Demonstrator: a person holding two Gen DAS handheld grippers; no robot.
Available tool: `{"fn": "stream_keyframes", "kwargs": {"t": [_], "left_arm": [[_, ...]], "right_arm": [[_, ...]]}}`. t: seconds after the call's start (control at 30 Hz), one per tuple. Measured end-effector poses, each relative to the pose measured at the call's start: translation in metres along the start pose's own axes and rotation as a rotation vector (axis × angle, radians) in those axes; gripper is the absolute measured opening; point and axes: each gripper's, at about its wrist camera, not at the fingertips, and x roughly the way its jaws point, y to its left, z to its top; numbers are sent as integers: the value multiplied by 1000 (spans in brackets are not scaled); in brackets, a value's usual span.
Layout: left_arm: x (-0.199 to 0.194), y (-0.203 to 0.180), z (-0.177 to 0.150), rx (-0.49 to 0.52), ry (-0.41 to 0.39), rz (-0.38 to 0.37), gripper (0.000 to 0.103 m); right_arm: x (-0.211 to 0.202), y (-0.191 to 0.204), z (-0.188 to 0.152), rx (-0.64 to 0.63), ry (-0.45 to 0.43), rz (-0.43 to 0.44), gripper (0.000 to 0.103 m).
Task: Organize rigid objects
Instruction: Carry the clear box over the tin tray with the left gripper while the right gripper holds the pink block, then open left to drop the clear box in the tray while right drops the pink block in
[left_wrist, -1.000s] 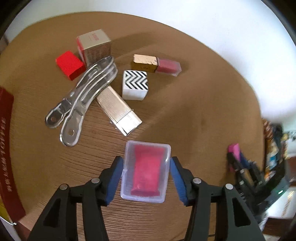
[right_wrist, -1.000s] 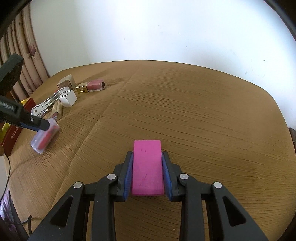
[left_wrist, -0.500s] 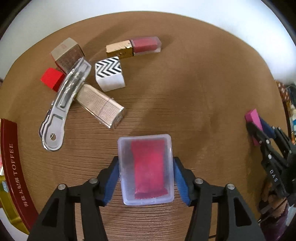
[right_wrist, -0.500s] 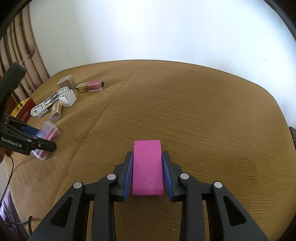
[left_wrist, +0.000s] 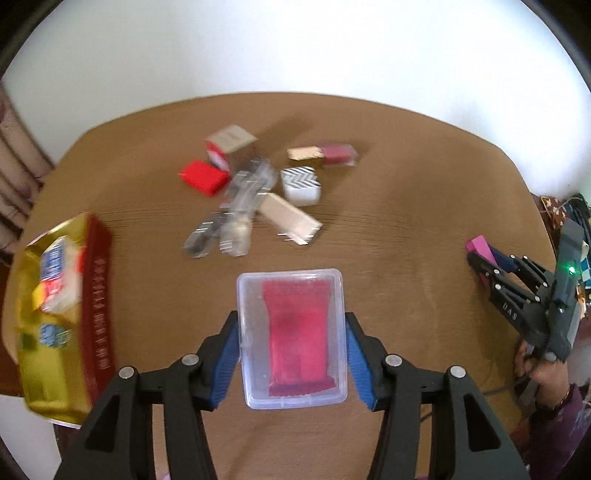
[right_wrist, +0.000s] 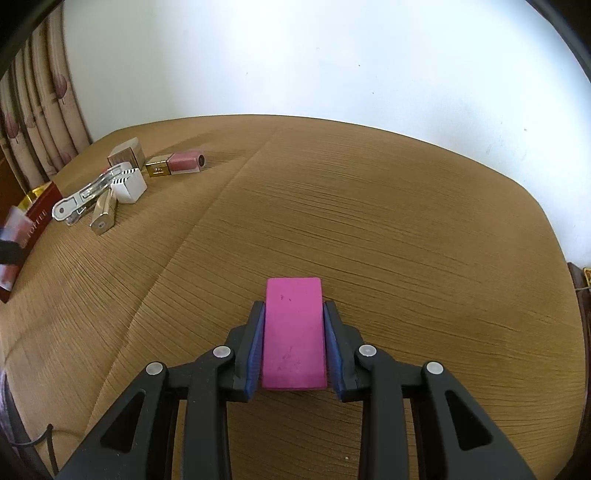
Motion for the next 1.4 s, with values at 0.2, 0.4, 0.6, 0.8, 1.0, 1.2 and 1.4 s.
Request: {"fn": "stream_keyframes", "kwargs": {"t": [0.2,0.4,0.6,0.8,1.0,1.2,1.4], "left_arm": [[-44,53,-16,-38,-71,97,54],[-59,128,-31,-142,-94,159,54],[-44,239,-44,-337,-25,126,54],[-20,291,-52,-393,46,72,54],[-12,289,-52,-346,32,94,55],[-20,305,-66,-402,1,150,55],[-16,320,-75,-424,-2,30,55]], "right_arm": [[-1,5,2,12,32,-39,27],[-8,12,-1,84,71,-12,27],[-21,32,2,147,83,70,27],[-48,89,25,97,39,191,27],[-70,170,61,-12,2,328,27],[-69,265,95,-87,27,520,27],[-32,366,117,-186,105,619,27]]}}
